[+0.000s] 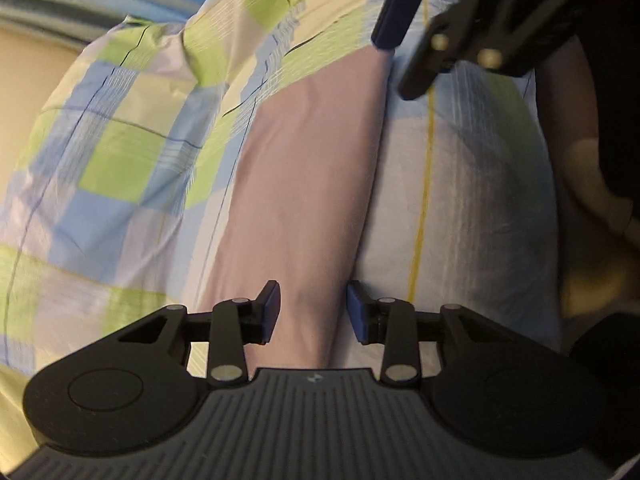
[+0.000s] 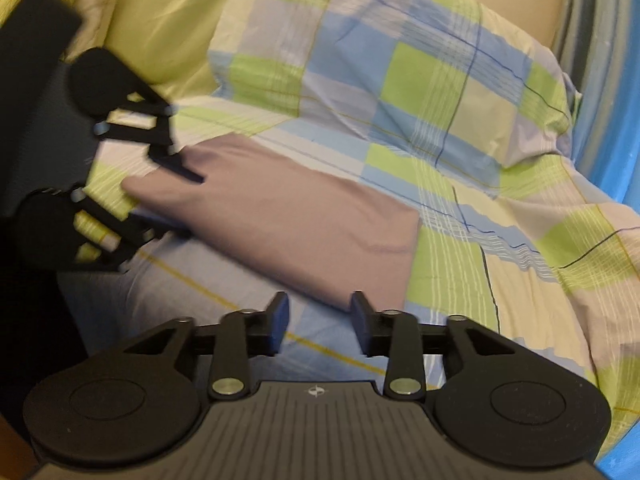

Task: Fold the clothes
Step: 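Grasp the folded shirt corners with the left gripper while the right gripper grasps another corner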

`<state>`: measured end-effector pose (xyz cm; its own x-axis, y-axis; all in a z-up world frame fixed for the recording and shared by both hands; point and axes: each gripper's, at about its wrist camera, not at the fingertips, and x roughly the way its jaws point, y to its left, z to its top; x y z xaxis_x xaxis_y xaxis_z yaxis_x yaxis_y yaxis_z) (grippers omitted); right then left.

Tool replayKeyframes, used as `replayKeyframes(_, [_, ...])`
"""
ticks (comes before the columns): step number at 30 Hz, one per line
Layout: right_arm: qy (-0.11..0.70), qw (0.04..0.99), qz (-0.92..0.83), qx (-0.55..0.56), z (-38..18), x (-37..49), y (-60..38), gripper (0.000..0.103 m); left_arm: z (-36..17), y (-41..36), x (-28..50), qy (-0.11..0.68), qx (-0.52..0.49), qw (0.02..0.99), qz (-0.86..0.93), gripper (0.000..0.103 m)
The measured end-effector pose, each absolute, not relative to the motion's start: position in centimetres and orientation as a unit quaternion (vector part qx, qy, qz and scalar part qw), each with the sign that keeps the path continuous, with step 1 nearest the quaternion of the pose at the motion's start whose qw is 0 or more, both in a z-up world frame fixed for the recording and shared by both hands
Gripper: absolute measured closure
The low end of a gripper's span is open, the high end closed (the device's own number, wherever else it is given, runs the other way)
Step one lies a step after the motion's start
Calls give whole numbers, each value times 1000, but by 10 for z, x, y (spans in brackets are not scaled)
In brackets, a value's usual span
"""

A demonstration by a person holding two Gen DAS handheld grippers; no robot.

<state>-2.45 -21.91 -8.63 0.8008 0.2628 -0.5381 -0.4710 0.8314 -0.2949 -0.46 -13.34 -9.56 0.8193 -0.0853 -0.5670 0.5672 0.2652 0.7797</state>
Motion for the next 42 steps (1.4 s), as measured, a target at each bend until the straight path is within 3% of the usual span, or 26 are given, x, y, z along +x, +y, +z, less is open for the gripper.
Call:
replayKeyframes(8, [203,860,241,-402,-108,-15,-175,63,-81,-104,9,234,530,790,-200,69])
replayKeyframes(17, [153,783,252,-548,-134,11,-148,65,-84,-105,11,223,531,789,-214,77])
replayKeyframes(24, [172,780,214,-563,-143,38,-178,66,-85,-103,13,218,529,790,-218,80])
replayKeyframes(28, [179,774,218,-567,-149,38,-175,86,-86,-104,17,227,528,787,-225,94])
replayKeyframes(32, [185,785,214,-551,-142,40,-176,94,-84,-102,17,231,532,781,-233,98])
replayKeyframes(42, [148,818,170,-529,-69,-3,-191,96,-14,-104,-6,141,554,790,-220,98])
